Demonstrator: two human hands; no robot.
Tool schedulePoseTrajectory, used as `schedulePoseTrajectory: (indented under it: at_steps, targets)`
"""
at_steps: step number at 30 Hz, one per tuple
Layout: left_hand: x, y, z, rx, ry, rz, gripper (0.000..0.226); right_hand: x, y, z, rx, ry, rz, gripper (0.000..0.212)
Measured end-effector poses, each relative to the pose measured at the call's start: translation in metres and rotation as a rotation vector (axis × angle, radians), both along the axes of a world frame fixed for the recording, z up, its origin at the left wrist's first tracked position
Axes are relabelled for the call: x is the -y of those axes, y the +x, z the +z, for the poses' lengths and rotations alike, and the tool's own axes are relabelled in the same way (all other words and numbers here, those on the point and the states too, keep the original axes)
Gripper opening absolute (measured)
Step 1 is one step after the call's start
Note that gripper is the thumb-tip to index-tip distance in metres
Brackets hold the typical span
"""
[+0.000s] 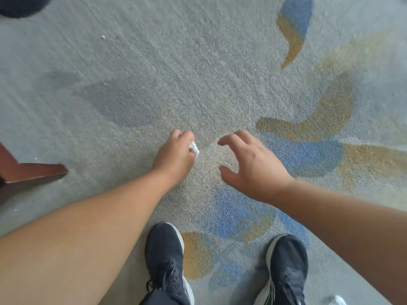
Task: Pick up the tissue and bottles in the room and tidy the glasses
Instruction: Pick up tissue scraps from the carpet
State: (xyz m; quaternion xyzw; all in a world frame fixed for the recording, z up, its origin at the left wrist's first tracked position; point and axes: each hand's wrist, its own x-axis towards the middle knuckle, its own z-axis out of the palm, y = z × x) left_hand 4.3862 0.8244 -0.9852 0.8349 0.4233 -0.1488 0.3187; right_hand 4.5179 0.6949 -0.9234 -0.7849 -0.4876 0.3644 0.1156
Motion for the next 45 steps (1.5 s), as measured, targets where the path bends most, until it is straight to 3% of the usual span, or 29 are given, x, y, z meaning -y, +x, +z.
schedulePoseTrajectory:
  at_steps: [7,13,17,22,26,31,37,45]
  targets:
    - [0.053,0.056,0.164,0.160,-0.059,-0.194,0.008,0.072,0.023,0.137,0.030,0.001,-0.228,0.050]
    - [0.125,0.113,0.268,0.260,-0.147,-0.412,0.005,0.168,0.048,0.234,0.088,0.002,-0.543,0.049]
    - [0.183,0.147,0.293,0.327,-0.179,-0.550,0.030,0.239,0.053,0.255,0.097,0.006,-0.725,0.049]
    - [0.261,0.173,0.280,0.324,-0.148,-0.670,0.029,0.320,0.053,0.252,0.051,0.020,-0.847,0.047]
    - [0.321,0.188,0.281,0.246,-0.171,-0.765,0.004,0.381,0.051,0.260,0.035,0.025,-0.932,0.045]
    - [0.376,0.215,0.264,0.162,-0.152,-0.906,0.022,0.439,0.050,0.247,0.024,0.001,-1.040,0.043]
    - [0.409,0.236,0.173,0.044,-0.093,-1.130,0.040,0.465,0.038,0.167,0.038,-0.024,-1.237,0.044]
    - [0.422,0.257,0.020,-0.085,0.082,-1.398,0.047,0.478,0.002,0.025,0.016,-0.040,-1.472,0.043]
